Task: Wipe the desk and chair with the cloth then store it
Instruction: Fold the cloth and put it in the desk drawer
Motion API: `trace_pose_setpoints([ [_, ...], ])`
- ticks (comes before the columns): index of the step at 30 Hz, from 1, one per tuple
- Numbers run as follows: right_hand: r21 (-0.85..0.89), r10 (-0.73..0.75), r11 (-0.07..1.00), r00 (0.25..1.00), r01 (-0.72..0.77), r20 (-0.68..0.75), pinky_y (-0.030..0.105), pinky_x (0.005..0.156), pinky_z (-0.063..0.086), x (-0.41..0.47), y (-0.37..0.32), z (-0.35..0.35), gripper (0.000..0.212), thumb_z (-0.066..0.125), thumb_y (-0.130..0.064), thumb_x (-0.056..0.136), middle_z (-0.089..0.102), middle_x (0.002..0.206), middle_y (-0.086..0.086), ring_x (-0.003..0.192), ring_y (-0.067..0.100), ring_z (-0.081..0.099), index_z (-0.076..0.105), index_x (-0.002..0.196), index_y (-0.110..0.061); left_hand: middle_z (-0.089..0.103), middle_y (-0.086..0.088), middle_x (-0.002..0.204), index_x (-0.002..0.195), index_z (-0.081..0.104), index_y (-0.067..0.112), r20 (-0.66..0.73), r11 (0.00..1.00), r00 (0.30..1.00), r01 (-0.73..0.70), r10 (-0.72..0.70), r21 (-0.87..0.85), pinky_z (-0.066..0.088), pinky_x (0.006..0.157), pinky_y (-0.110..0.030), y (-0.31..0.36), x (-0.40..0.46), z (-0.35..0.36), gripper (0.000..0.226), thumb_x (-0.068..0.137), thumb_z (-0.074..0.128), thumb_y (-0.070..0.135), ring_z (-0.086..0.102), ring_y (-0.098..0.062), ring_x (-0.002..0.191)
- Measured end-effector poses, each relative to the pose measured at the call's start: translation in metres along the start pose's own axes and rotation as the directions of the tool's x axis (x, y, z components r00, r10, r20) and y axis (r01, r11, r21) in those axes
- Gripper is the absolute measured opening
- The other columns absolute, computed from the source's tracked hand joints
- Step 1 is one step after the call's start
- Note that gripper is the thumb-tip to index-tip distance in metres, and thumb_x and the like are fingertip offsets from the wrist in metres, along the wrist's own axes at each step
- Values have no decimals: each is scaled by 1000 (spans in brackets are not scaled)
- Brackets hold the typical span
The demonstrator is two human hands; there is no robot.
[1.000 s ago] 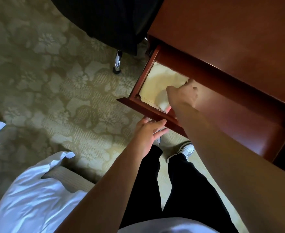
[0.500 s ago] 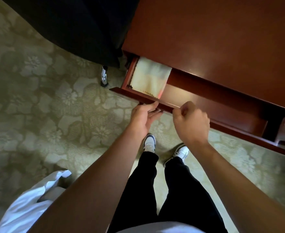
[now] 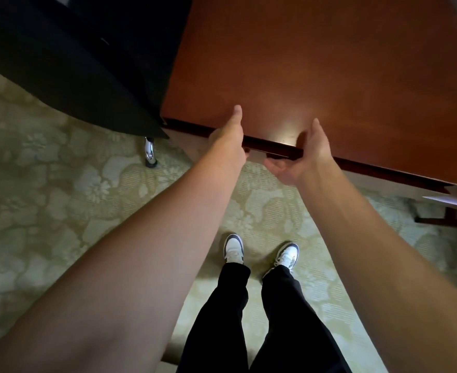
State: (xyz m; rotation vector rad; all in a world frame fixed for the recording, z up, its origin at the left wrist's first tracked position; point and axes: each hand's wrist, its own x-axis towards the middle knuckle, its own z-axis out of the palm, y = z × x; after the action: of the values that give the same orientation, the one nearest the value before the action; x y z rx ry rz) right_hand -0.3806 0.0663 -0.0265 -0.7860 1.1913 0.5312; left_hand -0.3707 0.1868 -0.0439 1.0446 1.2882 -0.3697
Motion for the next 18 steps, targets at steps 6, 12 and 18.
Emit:
trace_pose_setpoints([
  [6,-130,-29,991,998,21,-63,43,66,60,25,-7,3,56,45,-56,99,59,133,21,86,33,67,47,140,-18,45,-1,97,133,51,8,-50,999,998,-49,49,1,55,95,-43,0,6,9,57,93,64,46,48,-21,71],
  [12,-191,-59,980,998,55,-14,41,70,61,28,-7,1,56,39,-55,102,55,136,25,97,33,67,42,143,-18,51,-4,116,138,48,9,-34,997,997,-72,72,-27,56,93,-40,0,8,8,57,95,62,43,48,-19,68],
  [18,-383,-1,924,998,25,61,40,79,60,27,-13,-31,57,44,-59,98,73,104,17,89,32,72,53,124,-10,54,-14,140,137,49,10,56,995,995,-89,86,40,56,95,-37,-11,2,-6,54,96,61,44,67,-25,95],
])
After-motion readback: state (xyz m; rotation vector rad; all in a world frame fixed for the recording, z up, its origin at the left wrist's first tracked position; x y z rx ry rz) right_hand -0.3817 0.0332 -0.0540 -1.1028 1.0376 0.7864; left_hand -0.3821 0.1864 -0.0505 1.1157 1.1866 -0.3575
